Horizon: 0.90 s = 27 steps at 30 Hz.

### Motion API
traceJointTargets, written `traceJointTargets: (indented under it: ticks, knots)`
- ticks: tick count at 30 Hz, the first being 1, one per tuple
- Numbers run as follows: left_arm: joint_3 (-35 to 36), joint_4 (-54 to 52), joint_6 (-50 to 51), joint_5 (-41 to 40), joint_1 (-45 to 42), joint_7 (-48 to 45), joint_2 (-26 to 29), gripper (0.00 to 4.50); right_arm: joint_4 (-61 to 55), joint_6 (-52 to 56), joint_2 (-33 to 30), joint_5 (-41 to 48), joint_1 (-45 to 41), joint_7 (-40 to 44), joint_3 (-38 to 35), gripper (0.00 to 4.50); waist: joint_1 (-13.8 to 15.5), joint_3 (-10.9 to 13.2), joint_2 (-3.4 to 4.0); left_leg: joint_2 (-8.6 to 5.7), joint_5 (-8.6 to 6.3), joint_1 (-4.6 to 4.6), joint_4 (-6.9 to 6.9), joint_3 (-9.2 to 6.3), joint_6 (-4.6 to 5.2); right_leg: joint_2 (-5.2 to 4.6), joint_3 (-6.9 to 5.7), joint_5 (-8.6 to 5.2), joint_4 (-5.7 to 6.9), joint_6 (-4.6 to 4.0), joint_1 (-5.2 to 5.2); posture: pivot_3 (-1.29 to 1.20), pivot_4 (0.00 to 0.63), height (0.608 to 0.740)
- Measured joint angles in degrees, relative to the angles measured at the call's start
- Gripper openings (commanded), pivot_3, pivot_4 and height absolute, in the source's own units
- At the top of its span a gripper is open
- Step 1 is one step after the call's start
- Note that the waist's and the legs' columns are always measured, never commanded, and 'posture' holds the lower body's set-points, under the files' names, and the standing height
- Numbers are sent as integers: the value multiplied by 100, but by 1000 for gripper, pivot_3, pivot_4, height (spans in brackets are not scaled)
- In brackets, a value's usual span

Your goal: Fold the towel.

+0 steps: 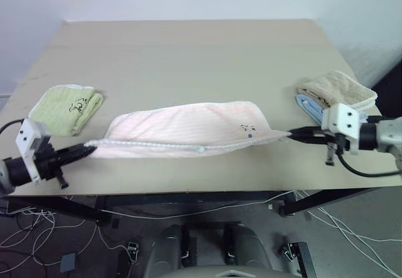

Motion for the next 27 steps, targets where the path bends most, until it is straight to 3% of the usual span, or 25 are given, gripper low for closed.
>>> traceJointTargets:
  ticks: [13, 25, 27]
  knots:
    - [-1249, 2496, -1637, 1636, -2089, 1087, -669, 0, 3557, -1576, 1402, -1620, -2454, -918, 975, 64, -26, 1, -1, -3, 21, -11, 5, 18, 5, 28, -1, 13, 8, 25, 17, 0, 150, 740]
    - [-1658, 4250, -2660, 2358, -3061, 1855, -1135, 0, 5293, -2474, 1971, -2240, -3148, -1719, 1127, 64, -42, 1, -2, 0, 22, -10, 10, 42, 6, 36, -1, 12, 9, 30, 23, 0, 150, 740]
    - [-1661, 4371, -2716, 2346, -3096, 1837, -1162, 480, 5374, -2517, 1992, -2250, -3154, -1762, 1127, 492, -42, 1, -2, 1, 22, -10, 10, 43, 6, 36, -2, 12, 9, 31, 23, 0, 150, 740]
